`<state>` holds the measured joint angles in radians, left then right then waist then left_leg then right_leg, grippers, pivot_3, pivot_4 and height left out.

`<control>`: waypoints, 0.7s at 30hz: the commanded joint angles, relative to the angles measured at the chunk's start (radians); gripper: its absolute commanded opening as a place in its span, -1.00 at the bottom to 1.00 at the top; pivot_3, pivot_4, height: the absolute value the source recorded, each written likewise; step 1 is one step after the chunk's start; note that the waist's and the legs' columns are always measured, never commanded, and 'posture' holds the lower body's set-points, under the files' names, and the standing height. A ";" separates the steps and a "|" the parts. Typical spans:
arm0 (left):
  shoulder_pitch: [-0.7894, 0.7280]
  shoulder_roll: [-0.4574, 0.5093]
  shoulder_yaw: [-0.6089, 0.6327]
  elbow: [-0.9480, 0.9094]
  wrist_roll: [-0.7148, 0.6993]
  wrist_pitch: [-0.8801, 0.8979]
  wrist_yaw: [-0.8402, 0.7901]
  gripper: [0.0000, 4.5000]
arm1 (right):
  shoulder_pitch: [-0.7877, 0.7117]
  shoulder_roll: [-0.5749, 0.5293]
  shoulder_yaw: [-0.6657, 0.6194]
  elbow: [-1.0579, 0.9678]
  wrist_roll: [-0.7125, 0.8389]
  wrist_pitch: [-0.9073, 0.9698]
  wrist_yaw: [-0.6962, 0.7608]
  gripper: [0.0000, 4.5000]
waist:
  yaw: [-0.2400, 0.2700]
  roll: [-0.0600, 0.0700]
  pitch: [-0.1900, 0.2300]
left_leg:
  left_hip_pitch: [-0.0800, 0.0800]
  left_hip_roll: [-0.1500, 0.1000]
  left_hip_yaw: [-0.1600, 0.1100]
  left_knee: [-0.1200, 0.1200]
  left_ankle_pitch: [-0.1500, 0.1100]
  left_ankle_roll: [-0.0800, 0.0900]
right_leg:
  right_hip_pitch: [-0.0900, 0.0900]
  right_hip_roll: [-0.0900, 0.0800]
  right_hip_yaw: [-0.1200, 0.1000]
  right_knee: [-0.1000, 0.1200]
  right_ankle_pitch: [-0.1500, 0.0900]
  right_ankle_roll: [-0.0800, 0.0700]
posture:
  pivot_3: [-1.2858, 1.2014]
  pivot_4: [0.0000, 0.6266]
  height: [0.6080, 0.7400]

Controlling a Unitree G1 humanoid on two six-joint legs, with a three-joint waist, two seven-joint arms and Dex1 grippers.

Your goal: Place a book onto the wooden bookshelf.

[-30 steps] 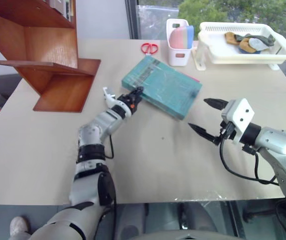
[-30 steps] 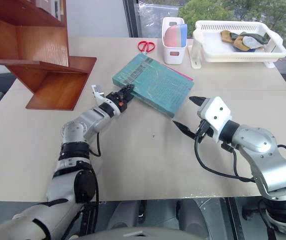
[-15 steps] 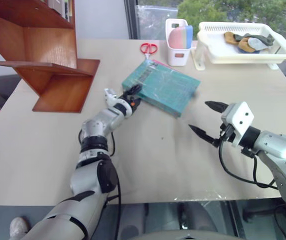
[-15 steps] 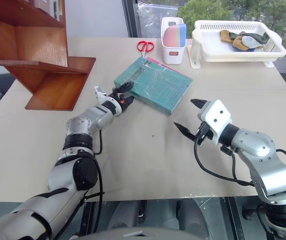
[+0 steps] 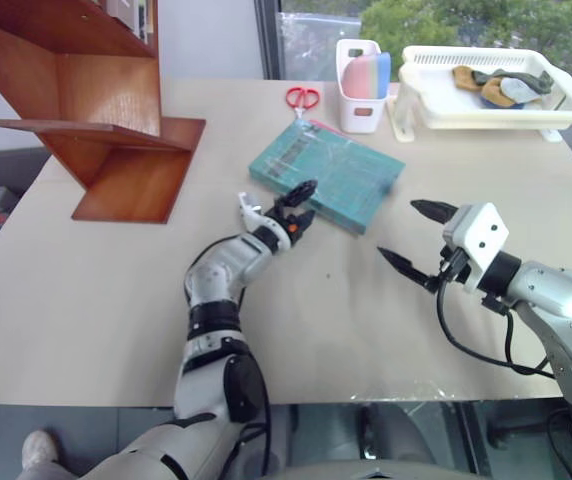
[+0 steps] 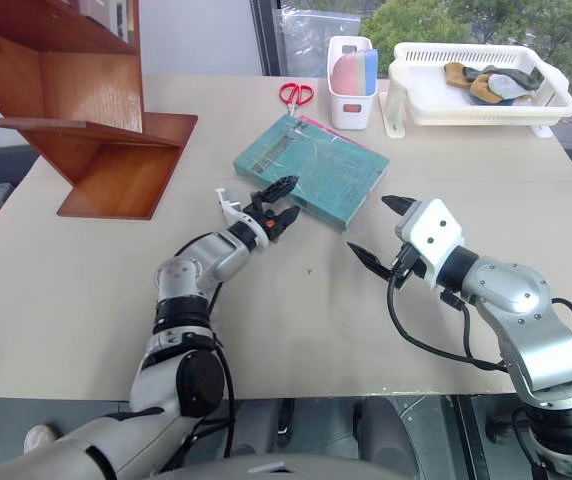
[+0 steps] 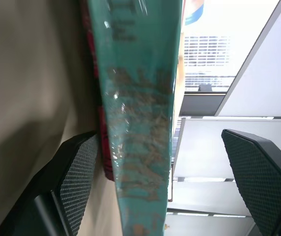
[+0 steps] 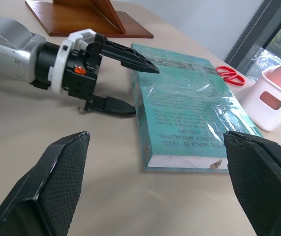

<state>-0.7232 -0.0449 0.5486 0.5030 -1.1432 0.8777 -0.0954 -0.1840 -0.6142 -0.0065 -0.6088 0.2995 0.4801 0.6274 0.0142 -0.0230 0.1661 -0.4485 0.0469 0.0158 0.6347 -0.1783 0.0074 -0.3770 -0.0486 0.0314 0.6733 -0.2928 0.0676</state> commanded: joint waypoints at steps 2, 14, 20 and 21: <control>-0.007 -0.041 0.002 0.040 0.021 -0.070 0.000 0.91 | 0.001 -0.005 -0.014 -0.045 0.006 -0.008 -0.004 1.00 | 0.001 0.000 0.000 | 0.000 0.000 0.000 0.000 0.000 0.000 | 0.000 0.000 0.000 0.000 0.000 0.000 | 0.03 -0.52 1.00; -0.095 -0.006 0.010 0.238 0.072 -0.133 -0.082 0.81 | 0.011 -0.022 -0.041 -0.044 0.034 0.004 0.009 1.00 | 0.002 0.002 -0.001 | 0.000 -0.001 -0.001 0.001 0.000 0.000 | 0.001 0.000 -0.001 0.001 0.000 0.000 | 0.03 -0.52 1.00; -0.125 0.002 0.035 0.297 0.073 -0.141 -0.100 -0.30 | 0.045 -0.022 -0.060 -0.045 0.027 -0.018 0.008 1.00 | 0.003 0.005 -0.003 | 0.001 -0.001 -0.002 0.002 0.000 0.000 | 0.001 0.000 -0.001 0.004 0.000 0.000 | 0.03 -0.52 1.00; -0.122 0.001 0.041 0.289 0.068 -0.132 -0.094 -0.48 | 0.052 -0.023 -0.065 -0.041 0.025 -0.025 0.009 1.00 | 0.002 0.005 -0.004 | 0.001 -0.001 -0.002 0.002 0.000 0.000 | 0.001 0.000 -0.002 0.004 0.000 0.000 | 0.03 -0.52 1.00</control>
<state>-0.8598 -0.0286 0.5799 0.7591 -1.0652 0.7304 -0.1947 -0.1364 -0.6260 -0.0264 -0.6140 0.3214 0.4854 0.6377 0.0165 -0.0178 0.1625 -0.4478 0.0461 0.0137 0.6370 -0.1779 0.0075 -0.3762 -0.0486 0.0299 0.6769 -0.2930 0.0677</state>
